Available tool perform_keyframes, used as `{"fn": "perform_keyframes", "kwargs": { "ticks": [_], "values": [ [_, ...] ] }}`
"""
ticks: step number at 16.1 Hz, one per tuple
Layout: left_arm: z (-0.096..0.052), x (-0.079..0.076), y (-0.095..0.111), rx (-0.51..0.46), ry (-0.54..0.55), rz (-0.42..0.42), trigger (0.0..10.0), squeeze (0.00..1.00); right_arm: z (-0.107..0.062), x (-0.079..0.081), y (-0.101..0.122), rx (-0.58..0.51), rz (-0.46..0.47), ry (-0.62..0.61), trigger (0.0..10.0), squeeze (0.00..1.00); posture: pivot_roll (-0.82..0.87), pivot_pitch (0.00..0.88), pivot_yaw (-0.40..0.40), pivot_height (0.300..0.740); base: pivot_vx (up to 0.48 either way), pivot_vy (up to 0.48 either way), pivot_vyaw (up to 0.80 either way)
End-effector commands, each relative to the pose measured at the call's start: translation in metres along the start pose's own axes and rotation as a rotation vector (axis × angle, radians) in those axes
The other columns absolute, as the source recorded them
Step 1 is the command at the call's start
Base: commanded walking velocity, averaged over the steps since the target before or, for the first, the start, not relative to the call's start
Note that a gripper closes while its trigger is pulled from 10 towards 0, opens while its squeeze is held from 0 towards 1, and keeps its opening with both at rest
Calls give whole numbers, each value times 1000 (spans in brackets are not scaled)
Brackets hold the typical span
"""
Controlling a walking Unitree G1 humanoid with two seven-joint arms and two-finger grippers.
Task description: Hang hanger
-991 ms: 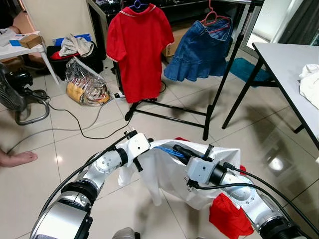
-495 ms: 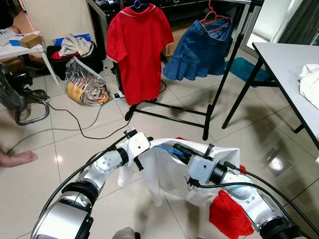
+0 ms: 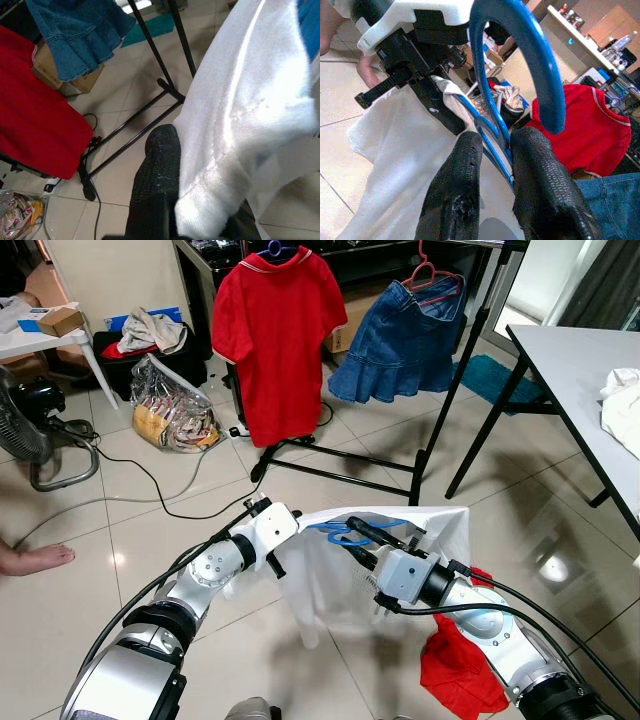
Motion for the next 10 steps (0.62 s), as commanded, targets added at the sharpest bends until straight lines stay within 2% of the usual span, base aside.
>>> {"fn": "perform_keyframes", "kwargs": {
  "ticks": [1,6,10],
  "values": [
    [3,13,7,-14,37,12,10000,0,-4,-2,-2,14,18,-3,10000,0,48,12,38,740,0,0,0],
    [4,11,5,-10,59,-37,10000,0,-13,-32,-1,1,15,-146,10000,0,47,12,39,740,0,0,0],
    [5,10,8,-23,72,-59,10000,0,-10,-37,-4,7,58,-199,10000,0,51,9,38,740,0,0,0]
  ]
}}
Point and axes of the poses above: a point about 5 cm out from each wrist's last joint towards the gripper, its own z axis pointing out of the wrist towards the gripper, its own y axis along the axis of the wrist's last joint, x = y × z, the point moved 5 cm from there along z, pointing out of the wrist towards the gripper, and after that the axes turned 13 degrees about z, right-handed, at the moved point
